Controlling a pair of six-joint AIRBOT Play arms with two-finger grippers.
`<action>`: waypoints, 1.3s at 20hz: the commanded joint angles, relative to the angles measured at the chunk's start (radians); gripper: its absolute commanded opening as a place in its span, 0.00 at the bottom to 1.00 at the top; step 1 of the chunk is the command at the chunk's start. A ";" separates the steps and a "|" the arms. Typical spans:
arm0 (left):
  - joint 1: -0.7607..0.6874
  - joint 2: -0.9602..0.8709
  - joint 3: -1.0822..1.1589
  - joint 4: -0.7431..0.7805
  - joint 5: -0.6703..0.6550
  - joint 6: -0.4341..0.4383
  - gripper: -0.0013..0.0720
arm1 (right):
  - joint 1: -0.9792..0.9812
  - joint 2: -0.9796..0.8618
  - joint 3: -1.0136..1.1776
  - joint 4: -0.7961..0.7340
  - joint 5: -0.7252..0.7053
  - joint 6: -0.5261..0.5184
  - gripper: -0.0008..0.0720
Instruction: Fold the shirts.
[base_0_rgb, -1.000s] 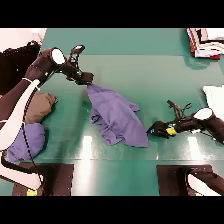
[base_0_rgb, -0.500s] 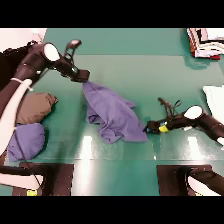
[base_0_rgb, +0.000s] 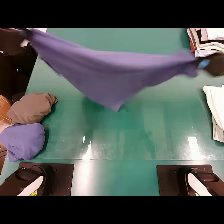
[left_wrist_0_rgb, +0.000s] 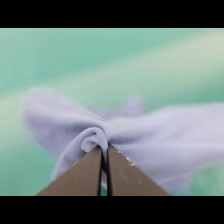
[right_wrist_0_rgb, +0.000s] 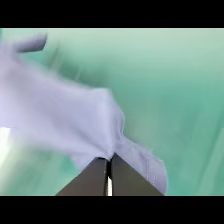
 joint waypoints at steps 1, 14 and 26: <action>-0.001 0.140 0.072 -0.062 -0.006 0.005 0.05 | -0.068 -0.028 0.294 -0.019 0.127 0.005 0.03; -0.126 -0.230 -0.337 -0.196 -0.285 0.037 0.05 | 0.149 -0.484 0.283 -0.210 0.393 0.069 0.03; -0.219 -0.444 -0.549 -0.184 -0.029 0.095 0.83 | 0.217 -0.601 0.008 -0.226 0.240 0.046 0.03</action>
